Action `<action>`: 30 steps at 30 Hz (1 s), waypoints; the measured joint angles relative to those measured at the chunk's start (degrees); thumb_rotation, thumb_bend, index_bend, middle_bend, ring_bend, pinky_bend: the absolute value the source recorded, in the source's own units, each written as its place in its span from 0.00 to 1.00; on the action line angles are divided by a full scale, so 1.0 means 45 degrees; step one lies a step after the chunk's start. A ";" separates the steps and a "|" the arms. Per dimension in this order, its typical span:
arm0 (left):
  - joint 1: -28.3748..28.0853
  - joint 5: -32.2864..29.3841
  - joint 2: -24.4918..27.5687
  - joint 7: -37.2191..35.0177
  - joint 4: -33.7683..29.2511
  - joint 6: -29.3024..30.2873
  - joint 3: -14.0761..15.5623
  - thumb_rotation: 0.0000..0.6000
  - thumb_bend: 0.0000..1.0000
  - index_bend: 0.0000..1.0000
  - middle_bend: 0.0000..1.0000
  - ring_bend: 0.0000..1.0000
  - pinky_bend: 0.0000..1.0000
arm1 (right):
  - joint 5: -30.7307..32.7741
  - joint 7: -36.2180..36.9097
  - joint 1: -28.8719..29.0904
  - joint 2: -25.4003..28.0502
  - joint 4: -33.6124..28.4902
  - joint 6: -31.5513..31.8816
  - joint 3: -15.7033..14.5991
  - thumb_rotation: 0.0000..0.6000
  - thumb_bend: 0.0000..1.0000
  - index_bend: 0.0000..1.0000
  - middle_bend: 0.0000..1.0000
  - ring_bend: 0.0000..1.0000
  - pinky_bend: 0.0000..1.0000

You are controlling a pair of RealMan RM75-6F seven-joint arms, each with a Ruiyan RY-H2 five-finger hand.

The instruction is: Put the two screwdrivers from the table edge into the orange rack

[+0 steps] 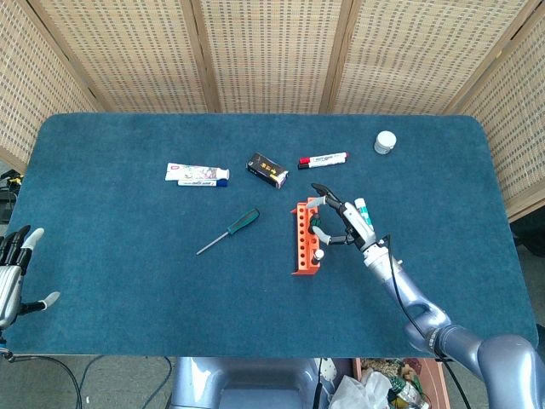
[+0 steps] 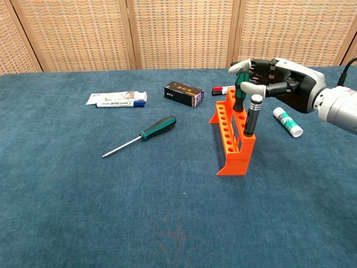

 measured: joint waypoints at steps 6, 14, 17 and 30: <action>0.0052 0.0127 0.0075 -0.0140 -0.0030 0.0106 0.0026 1.00 0.00 0.00 0.00 0.00 0.00 | -0.0021 -0.0210 -0.0130 0.0785 -0.0997 0.0393 0.0094 1.00 0.39 0.31 0.02 0.00 0.00; 0.0191 0.0451 0.0205 -0.0462 -0.0031 0.0400 0.0085 1.00 0.00 0.00 0.00 0.00 0.00 | -0.0229 -0.1156 -0.0621 0.2735 -0.2995 0.0991 -0.0068 1.00 0.23 0.20 0.00 0.00 0.00; 0.0279 0.0613 0.0284 -0.0706 -0.0014 0.0566 0.0113 1.00 0.00 0.00 0.00 0.00 0.00 | -0.0361 -0.1905 -0.0886 0.3633 -0.3545 0.1151 -0.0281 1.00 0.12 0.12 0.00 0.00 0.00; 0.0699 0.1721 0.0059 -0.0872 0.0511 0.1494 0.0427 1.00 0.00 0.00 0.00 0.00 0.00 | 0.0111 -1.3046 -0.3270 0.6512 -0.6296 0.2434 -0.1270 1.00 0.00 0.00 0.00 0.00 0.00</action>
